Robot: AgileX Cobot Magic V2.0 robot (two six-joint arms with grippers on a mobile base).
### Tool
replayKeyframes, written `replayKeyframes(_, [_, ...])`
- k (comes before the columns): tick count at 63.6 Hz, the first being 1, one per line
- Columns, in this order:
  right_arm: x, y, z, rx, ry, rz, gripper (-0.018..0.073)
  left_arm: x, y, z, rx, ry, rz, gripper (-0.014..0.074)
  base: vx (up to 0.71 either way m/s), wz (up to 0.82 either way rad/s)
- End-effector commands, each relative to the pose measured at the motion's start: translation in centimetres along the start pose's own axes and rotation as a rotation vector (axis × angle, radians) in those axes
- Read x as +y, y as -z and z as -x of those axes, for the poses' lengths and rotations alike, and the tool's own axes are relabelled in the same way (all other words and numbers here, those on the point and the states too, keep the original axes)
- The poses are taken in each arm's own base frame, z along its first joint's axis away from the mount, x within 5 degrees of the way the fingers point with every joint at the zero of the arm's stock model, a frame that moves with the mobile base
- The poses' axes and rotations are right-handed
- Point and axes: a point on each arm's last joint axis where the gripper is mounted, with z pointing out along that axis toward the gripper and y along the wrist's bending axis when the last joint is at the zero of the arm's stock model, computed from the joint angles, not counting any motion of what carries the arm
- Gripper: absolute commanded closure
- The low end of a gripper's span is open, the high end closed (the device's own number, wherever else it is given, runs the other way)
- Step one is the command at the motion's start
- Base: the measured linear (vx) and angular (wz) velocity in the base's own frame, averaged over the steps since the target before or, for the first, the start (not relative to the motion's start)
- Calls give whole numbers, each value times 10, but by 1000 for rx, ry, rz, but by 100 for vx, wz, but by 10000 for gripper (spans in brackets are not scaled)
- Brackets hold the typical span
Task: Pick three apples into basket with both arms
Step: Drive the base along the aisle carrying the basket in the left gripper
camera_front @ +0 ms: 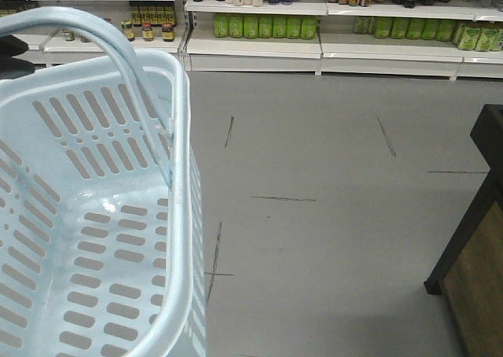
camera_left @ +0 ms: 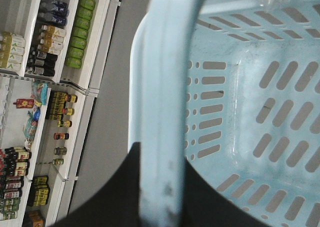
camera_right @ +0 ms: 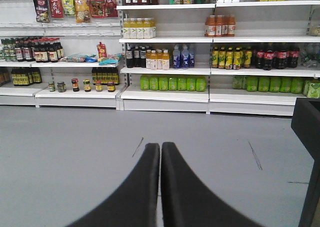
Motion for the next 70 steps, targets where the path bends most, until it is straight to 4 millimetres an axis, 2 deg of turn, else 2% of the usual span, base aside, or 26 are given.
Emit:
replayKeyframes(1, [0,-1,3,-58,9,-6,568,9,14,0,-51,13,77,603,0,0])
replayKeyframes(70, [0,-1,3,-58,9,-6,568,9,14,0,-51,13,77,603,1,0])
